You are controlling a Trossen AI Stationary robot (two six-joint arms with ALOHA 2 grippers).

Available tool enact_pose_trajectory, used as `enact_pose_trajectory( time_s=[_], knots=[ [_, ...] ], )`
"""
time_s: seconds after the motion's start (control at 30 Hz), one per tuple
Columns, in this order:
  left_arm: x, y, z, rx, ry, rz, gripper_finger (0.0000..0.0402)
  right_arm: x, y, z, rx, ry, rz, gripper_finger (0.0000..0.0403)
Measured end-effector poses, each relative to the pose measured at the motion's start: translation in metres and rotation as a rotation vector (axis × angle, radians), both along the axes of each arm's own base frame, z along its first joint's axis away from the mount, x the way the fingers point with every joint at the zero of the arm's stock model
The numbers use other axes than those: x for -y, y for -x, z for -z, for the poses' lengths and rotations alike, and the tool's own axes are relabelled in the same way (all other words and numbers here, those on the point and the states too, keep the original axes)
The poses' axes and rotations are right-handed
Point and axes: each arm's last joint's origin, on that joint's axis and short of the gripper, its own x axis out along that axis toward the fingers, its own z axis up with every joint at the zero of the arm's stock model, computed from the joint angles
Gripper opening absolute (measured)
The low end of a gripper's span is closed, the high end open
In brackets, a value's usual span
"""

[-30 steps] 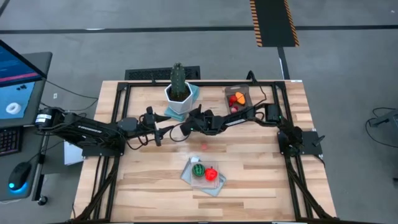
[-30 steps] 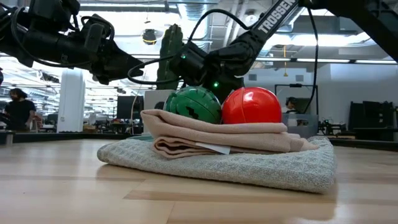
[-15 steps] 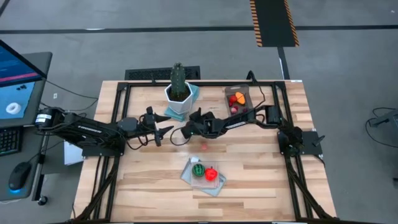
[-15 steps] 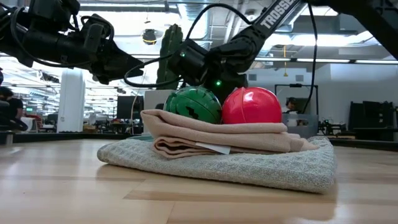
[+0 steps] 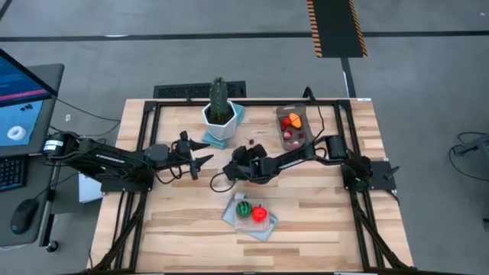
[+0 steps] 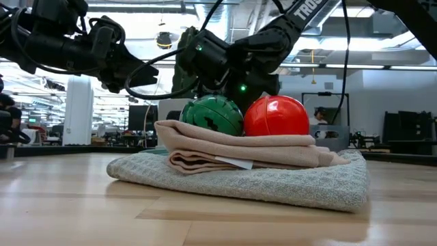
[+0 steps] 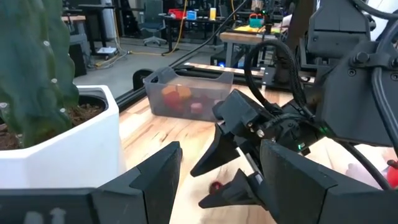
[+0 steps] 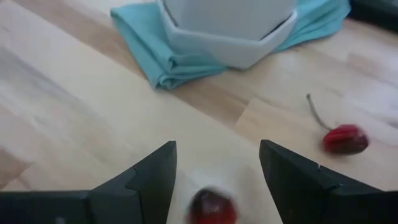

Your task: Pick and placing Produce into tupperware

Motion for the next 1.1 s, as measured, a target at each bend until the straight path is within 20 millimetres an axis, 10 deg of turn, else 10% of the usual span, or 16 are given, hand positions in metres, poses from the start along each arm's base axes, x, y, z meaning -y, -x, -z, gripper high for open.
enact_pose_trajectory(
  time_s=[0.53, 1.1],
  knots=[
    [0.001, 0.0, 0.003, -0.022, 0.03, 0.022, 0.0213, -0.012, 0.002, 0.003, 0.013, -0.119, -0.022, 0.022],
    [0.001, 0.0, 0.004, -0.027, 0.037, 0.022, 0.0213, -0.013, 0.002, 0.003, 0.003, -0.119, -0.037, 0.0062]
  ],
)
